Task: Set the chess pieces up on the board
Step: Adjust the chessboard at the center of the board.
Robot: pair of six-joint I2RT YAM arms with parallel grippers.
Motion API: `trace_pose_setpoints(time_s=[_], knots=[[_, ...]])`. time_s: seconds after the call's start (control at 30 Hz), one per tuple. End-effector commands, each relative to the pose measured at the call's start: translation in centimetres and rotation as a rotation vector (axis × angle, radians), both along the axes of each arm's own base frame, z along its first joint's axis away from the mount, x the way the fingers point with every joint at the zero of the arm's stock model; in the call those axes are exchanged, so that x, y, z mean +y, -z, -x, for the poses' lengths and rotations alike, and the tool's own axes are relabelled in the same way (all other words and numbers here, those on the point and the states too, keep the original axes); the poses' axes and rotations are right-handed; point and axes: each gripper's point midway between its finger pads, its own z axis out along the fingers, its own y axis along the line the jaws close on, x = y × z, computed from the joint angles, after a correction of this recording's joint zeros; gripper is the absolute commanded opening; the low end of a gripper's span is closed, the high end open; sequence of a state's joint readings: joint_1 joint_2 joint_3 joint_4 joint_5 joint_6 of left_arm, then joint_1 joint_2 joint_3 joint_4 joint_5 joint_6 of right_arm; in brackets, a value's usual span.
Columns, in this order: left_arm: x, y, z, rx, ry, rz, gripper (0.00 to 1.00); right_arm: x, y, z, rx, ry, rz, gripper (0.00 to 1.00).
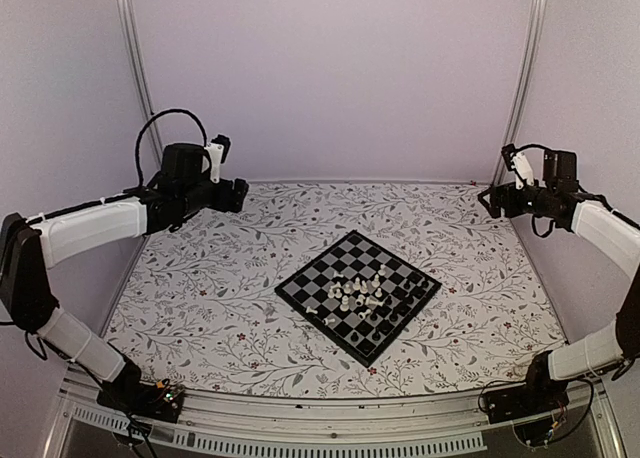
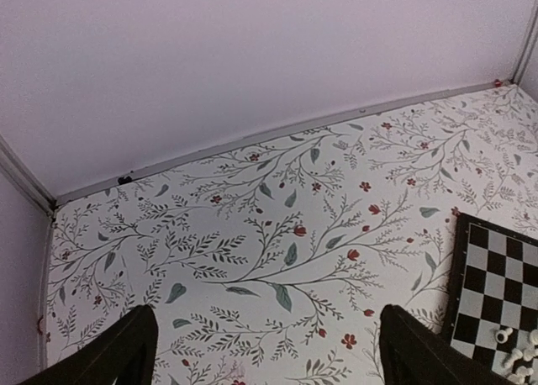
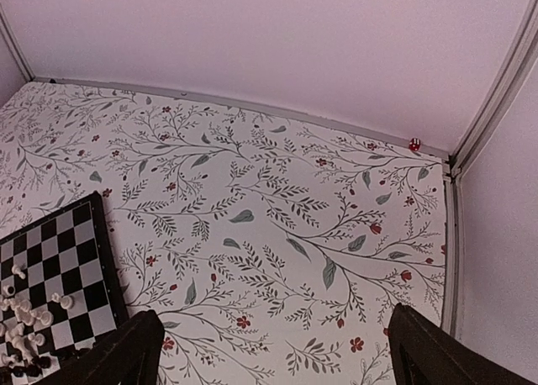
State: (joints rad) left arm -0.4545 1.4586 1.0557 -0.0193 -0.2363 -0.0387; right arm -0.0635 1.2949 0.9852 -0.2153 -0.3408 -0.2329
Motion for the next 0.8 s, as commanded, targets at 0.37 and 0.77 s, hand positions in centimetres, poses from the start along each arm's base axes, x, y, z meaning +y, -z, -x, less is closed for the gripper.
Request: trace_pose_setpoints(time_s=[0.37,0.77], knots=[[-10.7,10.9,0.4,0.458,0.359,0.203,0.82,5.1,11.6,7.7,0.157,-0.524,0.246,0.55],[-13.4,16.6,2.5,0.715,0.443,0.329,0.89,6.7,19.2,9.2,0.391,-0.658,0.272,0.20]])
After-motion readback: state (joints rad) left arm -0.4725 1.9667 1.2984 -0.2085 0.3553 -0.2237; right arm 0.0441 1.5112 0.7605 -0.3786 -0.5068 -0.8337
